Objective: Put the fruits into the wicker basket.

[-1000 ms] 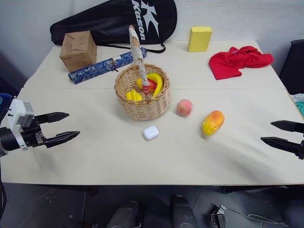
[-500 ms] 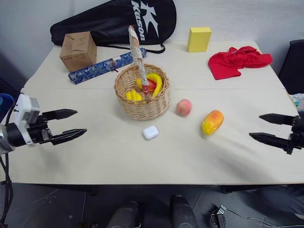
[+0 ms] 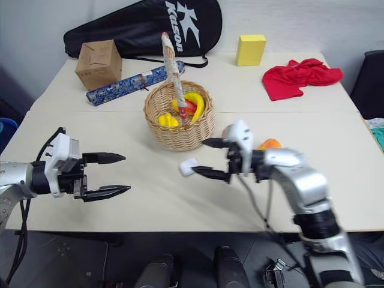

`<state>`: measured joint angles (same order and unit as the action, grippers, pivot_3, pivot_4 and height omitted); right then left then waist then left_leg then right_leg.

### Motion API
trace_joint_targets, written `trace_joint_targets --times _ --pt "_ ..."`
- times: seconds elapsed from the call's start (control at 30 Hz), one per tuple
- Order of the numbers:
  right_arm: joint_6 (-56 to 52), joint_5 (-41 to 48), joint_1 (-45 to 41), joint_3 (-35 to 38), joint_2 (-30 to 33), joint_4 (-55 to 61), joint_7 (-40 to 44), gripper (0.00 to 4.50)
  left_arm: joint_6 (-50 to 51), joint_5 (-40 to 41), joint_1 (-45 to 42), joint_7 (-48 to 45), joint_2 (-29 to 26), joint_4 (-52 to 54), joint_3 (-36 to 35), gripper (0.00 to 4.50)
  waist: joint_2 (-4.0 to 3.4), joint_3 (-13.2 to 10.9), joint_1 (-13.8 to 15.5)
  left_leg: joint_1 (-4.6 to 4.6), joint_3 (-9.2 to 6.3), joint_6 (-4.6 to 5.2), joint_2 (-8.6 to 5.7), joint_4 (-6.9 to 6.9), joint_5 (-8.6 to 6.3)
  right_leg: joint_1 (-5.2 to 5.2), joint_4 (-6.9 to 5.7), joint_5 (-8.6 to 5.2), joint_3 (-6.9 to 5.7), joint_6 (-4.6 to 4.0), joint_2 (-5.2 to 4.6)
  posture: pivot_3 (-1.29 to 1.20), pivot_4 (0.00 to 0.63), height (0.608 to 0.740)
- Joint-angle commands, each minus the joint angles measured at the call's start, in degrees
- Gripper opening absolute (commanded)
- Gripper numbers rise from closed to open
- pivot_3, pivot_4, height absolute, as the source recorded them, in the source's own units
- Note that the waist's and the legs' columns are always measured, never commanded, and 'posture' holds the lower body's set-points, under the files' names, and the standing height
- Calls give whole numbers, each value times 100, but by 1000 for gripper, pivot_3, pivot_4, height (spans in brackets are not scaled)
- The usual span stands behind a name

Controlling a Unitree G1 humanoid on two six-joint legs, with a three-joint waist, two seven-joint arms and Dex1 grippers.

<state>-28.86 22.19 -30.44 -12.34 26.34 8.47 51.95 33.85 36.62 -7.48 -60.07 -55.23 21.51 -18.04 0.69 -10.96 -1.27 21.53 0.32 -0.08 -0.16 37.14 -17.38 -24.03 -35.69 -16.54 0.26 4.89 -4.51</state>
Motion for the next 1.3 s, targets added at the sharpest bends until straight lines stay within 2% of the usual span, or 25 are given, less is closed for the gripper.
trace_joint_targets --times 0.03,0.13,0.37,0.5,0.63,0.8,0.93,1.07,1.13,1.23,1.3 --pt "469 -694 -180 -299 -402 -486 -592 4500 5 68 -67 57 -75 37 -231 4493 1 1 21 15 0 -2 -5 2 2 -14 -1 0 0 0 -3 0 150 740" --pt "750 -1134 -330 -459 -693 -1041 -914 4500 5 25 -88 120 -58 56 -214 4493 5 3 -15 85 4 -16 -12 36 11 -69 -26 10 3 18 -4 0 150 740" --pt "1136 -1635 -405 -686 -740 -1648 -735 4500 30 29 -148 248 -38 12 -253 4493 8 5 -37 82 11 -10 -10 40 8 -65 -25 13 4 23 4 0 150 740" --pt "681 -1392 -300 -583 -759 -1444 -455 4500 21 37 -215 292 -29 -64 -277 4493 8 5 -54 72 13 9 -8 41 -1 -64 -27 13 7 23 7 0 150 740" --pt "710 -1428 -328 -432 -889 -1571 -643 4500 -31 1 -271 311 -9 -139 -221 4493 8 5 -52 63 12 9 -7 42 7 -63 -41 13 7 22 8 0 150 740" --pt "942 -1431 -325 -235 -1043 -1913 -796 3046 -78 -34 -422 358 65 -190 -83 4500 8 5 -47 61 11 9 -9 49 12 -61 -50 14 7 21 6 0 150 740" --pt "929 -1025 -244 80 -1047 -1765 -508 3045 -52 -12 -605 392 163 -179 61 4500 8 5 -45 60 10 8 -10 52 12 -59 -54 15 7 21 6 0 150 740" --pt "208 -214 86 654 -551 -691 -98 3045 164 247 -887 503 356 -74 189 4500 9 5 -15 65 10 10 -9 50 11 -61 -52 15 6 22 5 0 150 740" --pt "-337 247 371 1194 -59 -13 -50 3045 395 541 -1144 628 544 66 281 4500 8 5 17 69 6 13 -9 52 9 -57 -49 18 3 27 5 0 150 740" --pt "-1216 1176 1003 2495 928 1026 70 3045 620 834 -1461 771 840 257 506 4500 8 5 104 75 4 25 -13 61 2 -49 -30 22 3 35 1 0 150 740" --pt "-1720 1697 1401 3496 1470 1294 33 3045 649 870 -1570 821 1006 328 682 4500 8 5 139 78 4 31 -16 63 -3 -43 -25 24 4 39 -1 0 150 740"
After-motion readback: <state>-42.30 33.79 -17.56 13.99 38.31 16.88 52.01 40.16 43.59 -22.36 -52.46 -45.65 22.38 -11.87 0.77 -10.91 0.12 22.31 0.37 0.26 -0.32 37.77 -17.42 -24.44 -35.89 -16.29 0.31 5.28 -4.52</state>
